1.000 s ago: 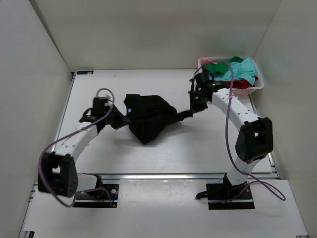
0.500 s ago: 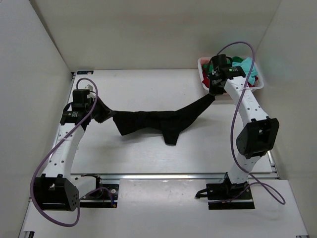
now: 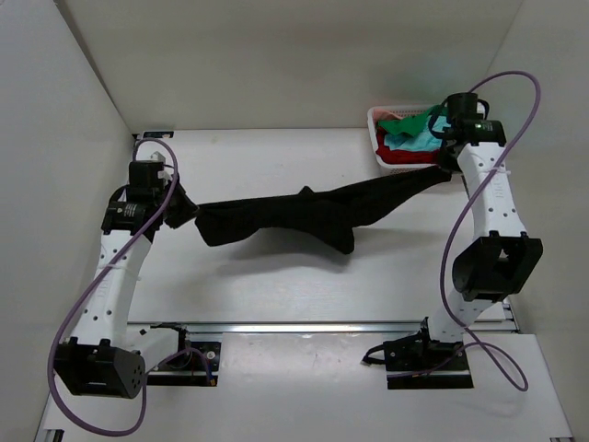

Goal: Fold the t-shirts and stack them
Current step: Flatten out the tshirt

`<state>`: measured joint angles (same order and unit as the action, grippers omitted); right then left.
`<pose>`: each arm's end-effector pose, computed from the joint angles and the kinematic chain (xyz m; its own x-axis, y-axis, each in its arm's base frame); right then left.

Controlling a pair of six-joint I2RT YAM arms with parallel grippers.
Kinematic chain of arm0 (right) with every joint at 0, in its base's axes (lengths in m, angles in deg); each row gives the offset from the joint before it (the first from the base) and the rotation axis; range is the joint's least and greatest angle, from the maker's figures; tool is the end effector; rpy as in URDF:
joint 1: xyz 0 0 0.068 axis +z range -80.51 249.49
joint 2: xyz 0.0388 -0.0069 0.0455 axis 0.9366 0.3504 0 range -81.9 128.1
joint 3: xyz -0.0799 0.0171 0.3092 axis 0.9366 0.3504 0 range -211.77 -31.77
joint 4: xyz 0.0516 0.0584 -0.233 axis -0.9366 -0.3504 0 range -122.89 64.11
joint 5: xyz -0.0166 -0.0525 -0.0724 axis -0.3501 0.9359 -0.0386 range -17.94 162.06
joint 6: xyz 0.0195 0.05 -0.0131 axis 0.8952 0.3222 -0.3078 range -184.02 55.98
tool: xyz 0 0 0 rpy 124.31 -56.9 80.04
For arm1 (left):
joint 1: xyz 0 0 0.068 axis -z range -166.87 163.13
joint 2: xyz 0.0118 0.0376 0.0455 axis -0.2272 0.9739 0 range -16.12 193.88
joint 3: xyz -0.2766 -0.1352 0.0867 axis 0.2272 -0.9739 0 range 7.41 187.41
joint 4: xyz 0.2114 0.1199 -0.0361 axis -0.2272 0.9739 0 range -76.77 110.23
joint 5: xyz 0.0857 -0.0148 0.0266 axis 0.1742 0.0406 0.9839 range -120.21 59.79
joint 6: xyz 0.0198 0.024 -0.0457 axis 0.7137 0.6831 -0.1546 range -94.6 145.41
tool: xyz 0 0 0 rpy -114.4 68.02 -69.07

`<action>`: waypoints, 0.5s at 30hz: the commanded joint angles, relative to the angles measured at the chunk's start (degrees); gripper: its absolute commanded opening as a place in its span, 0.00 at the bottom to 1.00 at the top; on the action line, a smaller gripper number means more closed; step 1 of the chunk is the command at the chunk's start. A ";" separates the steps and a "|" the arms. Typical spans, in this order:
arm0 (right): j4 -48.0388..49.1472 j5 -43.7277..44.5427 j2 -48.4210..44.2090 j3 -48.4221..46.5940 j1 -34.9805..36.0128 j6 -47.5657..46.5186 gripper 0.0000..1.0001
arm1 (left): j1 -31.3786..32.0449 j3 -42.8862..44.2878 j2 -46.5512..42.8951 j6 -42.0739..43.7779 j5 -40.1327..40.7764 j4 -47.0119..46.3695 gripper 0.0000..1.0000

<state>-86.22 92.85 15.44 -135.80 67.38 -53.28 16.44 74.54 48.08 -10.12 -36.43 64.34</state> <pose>0.3435 -0.0260 0.4215 -0.7451 0.2019 -0.6356 0.3904 0.9047 -0.1704 0.1825 -0.0147 0.3832 -0.6808 -0.5393 -0.4956 -0.3270 0.8293 -0.4532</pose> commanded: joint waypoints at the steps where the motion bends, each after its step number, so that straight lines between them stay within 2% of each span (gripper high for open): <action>1: 0.83 2.67 0.57 -3.72 -2.55 1.21 0.01 | -0.06 4.93 -1.63 2.21 6.04 3.81 0.00; 6: 3.29 4.16 -1.01 -5.91 1.32 -0.11 0.00 | 0.29 10.55 -1.63 3.89 10.78 5.57 0.00; 15: 7.86 -3.73 4.86 -13.73 4.92 -2.57 0.00 | -0.24 11.79 -1.36 4.24 12.10 4.26 0.00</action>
<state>-82.99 91.39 17.84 -146.14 72.21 -54.68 16.40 84.18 47.32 -6.82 -26.92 68.95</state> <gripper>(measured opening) 0.008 0.021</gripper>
